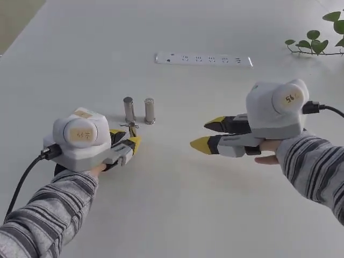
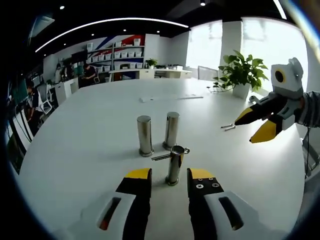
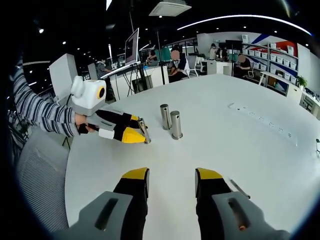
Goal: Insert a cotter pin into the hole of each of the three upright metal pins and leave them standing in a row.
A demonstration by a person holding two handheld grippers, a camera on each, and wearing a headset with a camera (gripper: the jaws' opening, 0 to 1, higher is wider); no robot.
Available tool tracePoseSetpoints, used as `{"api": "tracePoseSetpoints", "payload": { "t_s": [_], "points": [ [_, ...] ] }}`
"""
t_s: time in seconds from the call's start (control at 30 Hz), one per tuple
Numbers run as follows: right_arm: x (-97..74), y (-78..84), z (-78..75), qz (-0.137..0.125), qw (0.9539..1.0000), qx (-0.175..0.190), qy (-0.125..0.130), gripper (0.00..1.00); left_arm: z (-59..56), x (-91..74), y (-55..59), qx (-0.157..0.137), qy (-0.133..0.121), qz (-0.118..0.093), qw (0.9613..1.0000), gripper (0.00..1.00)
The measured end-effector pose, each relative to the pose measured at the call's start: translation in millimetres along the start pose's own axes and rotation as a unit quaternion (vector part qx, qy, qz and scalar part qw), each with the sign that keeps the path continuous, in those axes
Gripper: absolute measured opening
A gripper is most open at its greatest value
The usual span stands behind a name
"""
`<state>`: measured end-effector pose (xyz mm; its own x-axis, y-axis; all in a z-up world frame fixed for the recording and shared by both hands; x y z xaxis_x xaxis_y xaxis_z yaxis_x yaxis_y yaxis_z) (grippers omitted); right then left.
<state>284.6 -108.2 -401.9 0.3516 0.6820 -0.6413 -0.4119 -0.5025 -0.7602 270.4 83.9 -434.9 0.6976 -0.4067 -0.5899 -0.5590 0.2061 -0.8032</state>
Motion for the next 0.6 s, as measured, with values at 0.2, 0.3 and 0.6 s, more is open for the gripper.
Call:
{"api": "tracePoseSetpoints", "payload": {
  "t_s": [0.2, 0.3, 0.6],
  "points": [
    [12.4, -16.7, -0.8, -0.019, 0.9997, -0.012, 0.008, 0.33, -5.4, -8.0, 1.0, 0.007, -0.002, 0.002, 1.0, 0.42],
    [23.2, -27.2, -5.4, -0.024, 0.9995, -0.018, 0.011, 0.32, -8.1, -13.5, 0.3, 0.02, 0.003, 0.003, 0.9998, 0.45],
    [53.7, -51.7, -10.5, -0.038, 0.999, -0.024, 0.009, 0.29, -5.3, -32.5, -3.1, 0.018, 0.01, -0.011, 0.9997, 0.62]
  ]
}}
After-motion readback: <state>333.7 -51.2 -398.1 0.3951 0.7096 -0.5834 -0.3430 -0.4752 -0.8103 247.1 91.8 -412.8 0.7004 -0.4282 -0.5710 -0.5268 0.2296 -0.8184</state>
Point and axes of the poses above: the centre of the closed fingertips' face, and the gripper's own axes: x roughly forward along the fingers, z roughly to its left, y roughly out of its underside, the point moved 6 cm from there along -x, roughly backward along the fingers, and after that the axes turned 6 degrees about z, right-handed, at the moved point
